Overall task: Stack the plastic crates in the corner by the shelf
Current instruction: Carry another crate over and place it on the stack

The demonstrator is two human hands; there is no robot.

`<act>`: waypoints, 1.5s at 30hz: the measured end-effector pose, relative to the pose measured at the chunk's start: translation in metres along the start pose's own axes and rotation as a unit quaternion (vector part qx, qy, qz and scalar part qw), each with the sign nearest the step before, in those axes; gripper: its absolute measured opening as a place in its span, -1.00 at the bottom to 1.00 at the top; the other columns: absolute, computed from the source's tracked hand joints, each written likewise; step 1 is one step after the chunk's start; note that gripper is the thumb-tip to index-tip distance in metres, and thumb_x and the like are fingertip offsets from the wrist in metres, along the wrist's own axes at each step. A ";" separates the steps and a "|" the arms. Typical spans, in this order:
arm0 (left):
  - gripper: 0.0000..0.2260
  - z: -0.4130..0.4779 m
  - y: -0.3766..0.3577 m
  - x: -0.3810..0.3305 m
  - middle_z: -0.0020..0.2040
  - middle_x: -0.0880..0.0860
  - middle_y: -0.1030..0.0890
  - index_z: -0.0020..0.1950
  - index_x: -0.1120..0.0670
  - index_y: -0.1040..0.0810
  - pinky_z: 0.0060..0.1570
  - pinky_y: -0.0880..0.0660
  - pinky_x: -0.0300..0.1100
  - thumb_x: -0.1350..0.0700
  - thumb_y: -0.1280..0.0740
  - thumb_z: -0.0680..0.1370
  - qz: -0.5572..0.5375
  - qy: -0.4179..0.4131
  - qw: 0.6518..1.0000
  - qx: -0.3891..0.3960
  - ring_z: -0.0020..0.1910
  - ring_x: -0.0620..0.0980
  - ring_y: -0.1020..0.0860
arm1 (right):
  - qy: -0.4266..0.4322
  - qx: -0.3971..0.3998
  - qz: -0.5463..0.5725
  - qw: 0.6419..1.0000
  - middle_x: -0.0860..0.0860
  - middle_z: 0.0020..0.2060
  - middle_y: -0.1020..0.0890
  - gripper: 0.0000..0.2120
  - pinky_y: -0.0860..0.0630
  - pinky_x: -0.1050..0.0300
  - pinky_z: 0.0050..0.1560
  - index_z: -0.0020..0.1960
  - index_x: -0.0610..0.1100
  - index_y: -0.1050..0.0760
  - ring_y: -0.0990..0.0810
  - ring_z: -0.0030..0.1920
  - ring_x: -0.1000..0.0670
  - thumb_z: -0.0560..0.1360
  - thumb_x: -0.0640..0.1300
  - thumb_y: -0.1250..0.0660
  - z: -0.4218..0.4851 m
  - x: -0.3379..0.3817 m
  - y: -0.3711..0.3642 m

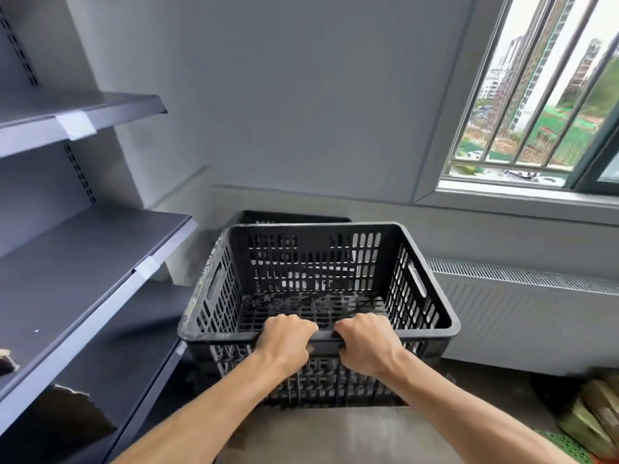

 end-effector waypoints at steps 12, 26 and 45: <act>-0.95 0.053 0.101 0.029 -0.15 -0.05 -0.65 -0.07 -0.05 -0.54 -0.15 -0.40 -0.11 0.01 -0.36 0.51 0.003 -0.024 0.999 -0.034 -0.09 0.02 -0.60 | 0.043 -0.032 0.027 0.998 0.02 -0.22 -0.63 -0.85 -0.47 0.11 -0.24 -0.05 -0.04 -0.52 -0.61 -0.19 -0.09 0.40 -0.11 -0.26 0.064 -0.030 0.081; -0.94 0.120 0.156 0.056 -0.23 -0.06 -0.65 -0.06 -0.05 -0.54 -0.08 -0.52 -0.07 0.00 -0.37 0.53 0.009 0.012 0.994 -0.105 -0.18 0.02 -0.60 | 0.098 -0.096 -0.028 0.990 0.04 -0.36 -0.47 -0.91 -0.35 0.12 -0.33 -0.10 -0.02 -0.47 -0.48 -0.31 -0.11 0.40 -0.12 -0.26 0.139 -0.070 0.137; -0.98 0.256 0.111 0.157 -0.14 -0.04 -0.67 -0.02 -0.05 -0.50 -0.21 -0.36 -0.11 0.06 -0.29 0.58 0.053 -0.028 0.992 -0.111 -0.11 0.04 -0.63 | 0.045 -0.126 -0.020 0.991 -0.03 -0.21 -0.65 -0.84 -0.29 0.07 -0.30 0.04 -0.05 -0.44 -0.62 -0.16 -0.18 0.47 -0.08 -0.29 0.289 -0.082 0.087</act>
Point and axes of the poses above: each hand's wrist, its own z-axis towards the middle knuckle, its own y-axis out of the back of the hand, x = y × z, the point moved 6 cm from there along z, towards the middle knuckle
